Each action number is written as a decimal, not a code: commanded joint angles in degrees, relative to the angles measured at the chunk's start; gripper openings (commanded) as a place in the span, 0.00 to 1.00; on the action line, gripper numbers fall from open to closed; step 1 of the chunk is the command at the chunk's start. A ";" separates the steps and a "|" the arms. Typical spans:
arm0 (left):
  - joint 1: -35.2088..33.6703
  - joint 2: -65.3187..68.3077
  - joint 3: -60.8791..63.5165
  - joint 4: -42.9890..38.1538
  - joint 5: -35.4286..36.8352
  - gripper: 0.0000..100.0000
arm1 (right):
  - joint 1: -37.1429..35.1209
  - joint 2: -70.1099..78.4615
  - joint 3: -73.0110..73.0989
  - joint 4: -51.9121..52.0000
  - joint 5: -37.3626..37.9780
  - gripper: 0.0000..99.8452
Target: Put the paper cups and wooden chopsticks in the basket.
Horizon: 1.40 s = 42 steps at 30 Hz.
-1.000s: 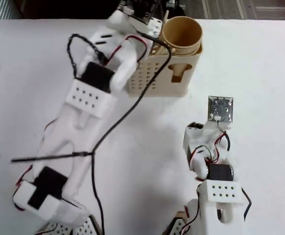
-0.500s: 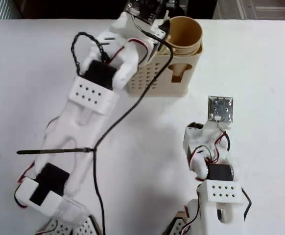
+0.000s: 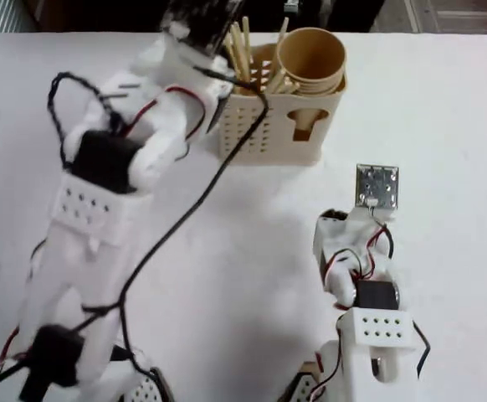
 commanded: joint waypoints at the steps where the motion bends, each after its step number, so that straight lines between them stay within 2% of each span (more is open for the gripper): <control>1: -0.48 -9.27 4.84 0.09 1.49 0.02 | 0.13 -0.66 -0.35 -1.10 0.09 0.03; 6: -0.84 -23.78 19.60 -4.57 1.23 0.02 | 0.04 -1.19 0.44 -1.10 0.09 0.03; 14: -9.10 -44.53 47.82 -12.13 1.58 0.02 | 0.04 -1.19 0.44 -1.10 0.09 0.03; 19: -9.89 -58.24 64.53 -15.03 1.32 0.02 | 0.04 -1.19 0.44 -1.10 0.09 0.03; 31: -9.89 -86.46 93.98 -15.56 1.14 0.02 | 0.04 -1.19 0.44 -1.10 0.09 0.03; 38: -9.89 -87.69 100.31 -15.21 1.23 0.16 | 0.04 -1.27 0.44 -1.10 0.00 0.03; 42: -9.89 -87.69 104.88 -15.56 1.23 0.18 | 0.22 -3.91 0.53 -0.66 -0.44 0.03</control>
